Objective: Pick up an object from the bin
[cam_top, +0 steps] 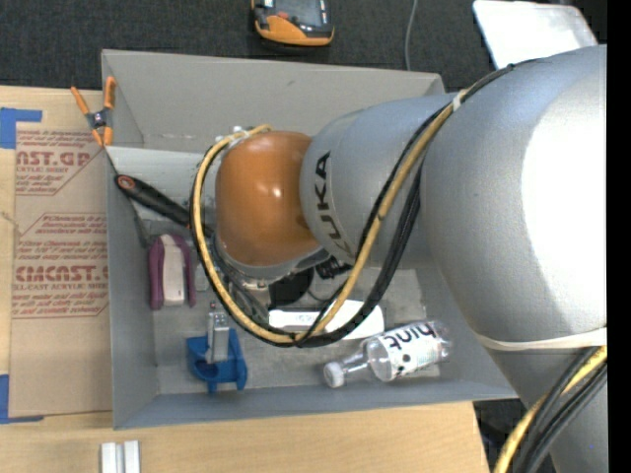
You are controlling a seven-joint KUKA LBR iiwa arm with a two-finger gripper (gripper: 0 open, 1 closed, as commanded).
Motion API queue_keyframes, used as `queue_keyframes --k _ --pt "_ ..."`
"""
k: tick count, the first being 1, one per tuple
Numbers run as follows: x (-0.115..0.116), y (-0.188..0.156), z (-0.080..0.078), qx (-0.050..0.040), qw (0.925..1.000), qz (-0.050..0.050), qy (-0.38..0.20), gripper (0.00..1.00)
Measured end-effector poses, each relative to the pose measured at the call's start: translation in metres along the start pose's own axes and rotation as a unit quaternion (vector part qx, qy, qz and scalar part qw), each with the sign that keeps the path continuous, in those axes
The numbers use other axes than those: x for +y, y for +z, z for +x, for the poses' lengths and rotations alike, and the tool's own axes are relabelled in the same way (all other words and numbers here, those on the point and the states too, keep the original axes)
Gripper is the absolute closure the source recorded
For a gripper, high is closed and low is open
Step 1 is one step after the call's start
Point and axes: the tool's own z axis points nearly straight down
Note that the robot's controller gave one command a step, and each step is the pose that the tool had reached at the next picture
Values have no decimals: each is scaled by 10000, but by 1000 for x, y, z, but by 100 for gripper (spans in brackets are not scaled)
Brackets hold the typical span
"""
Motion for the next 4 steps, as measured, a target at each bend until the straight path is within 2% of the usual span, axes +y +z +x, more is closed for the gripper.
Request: queue_keyframes --k 1,2,3,4 --pt "-1 -4 -2 -29 10000 -5 12 0" --pt "-70 11 -37 -25 9974 -8 -723 0" --pt "-103 12 -43 -18 9969 -11 -782 0" --pt "-166 8 -61 -22 9995 -4 -322 0"
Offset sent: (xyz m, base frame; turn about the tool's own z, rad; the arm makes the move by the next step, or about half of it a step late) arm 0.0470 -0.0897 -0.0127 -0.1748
